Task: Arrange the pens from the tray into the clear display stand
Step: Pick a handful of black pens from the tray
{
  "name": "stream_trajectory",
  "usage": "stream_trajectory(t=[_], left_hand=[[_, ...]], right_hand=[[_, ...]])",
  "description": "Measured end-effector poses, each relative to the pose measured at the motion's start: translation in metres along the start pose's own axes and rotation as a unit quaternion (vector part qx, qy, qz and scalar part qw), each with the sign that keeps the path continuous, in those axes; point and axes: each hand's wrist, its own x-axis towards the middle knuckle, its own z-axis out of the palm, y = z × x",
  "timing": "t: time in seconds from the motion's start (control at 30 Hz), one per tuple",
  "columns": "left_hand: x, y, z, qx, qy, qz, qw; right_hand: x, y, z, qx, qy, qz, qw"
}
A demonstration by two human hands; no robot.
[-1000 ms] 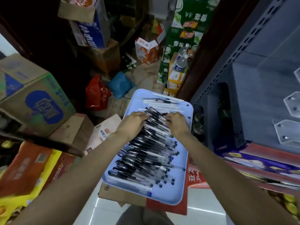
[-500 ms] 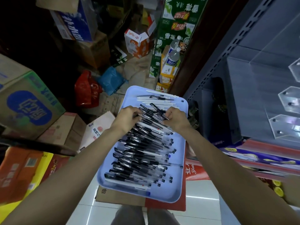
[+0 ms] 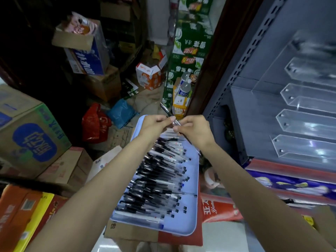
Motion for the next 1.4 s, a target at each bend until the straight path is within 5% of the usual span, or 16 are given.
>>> stream_trajectory(t=[0.2, 0.3, 0.43, 0.63, 0.8, 0.93, 1.1, 1.4], left_hand=[[-0.013, 0.064, 0.036, -0.104, 0.008, 0.061, 0.993], [-0.010, 0.091, 0.050, 0.020, 0.038, 0.162, 0.986], [-0.014, 0.120, 0.090, 0.290, -0.003, 0.287, 0.913], [-0.022, 0.162, 0.188, 0.398, -0.037, 0.377, 0.835], [-0.018, 0.184, 0.237, 0.341, 0.076, 0.408, 0.844], [-0.013, 0.184, 0.267, 0.345, 0.056, 0.362, 0.864], [-0.013, 0.187, 0.287, 0.340, 0.062, 0.379, 0.859], [-0.017, 0.197, 0.298, 0.306, 0.092, 0.374, 0.870]], right_hand=[[-0.011, -0.032, -0.062, -0.059, 0.017, -0.073, 0.995], [-0.013, -0.037, -0.106, -0.031, 0.052, -0.091, 0.994], [-0.018, -0.036, -0.170, 0.095, 0.089, -0.132, 0.983], [-0.027, -0.001, -0.266, 0.182, 0.107, -0.199, 0.957], [-0.023, 0.041, -0.348, 0.266, 0.213, -0.191, 0.921], [-0.008, 0.071, -0.394, 0.265, 0.262, -0.187, 0.909], [0.018, 0.091, -0.407, 0.179, 0.230, -0.156, 0.944], [0.035, 0.084, -0.418, -0.135, 0.150, -0.114, 0.973]])
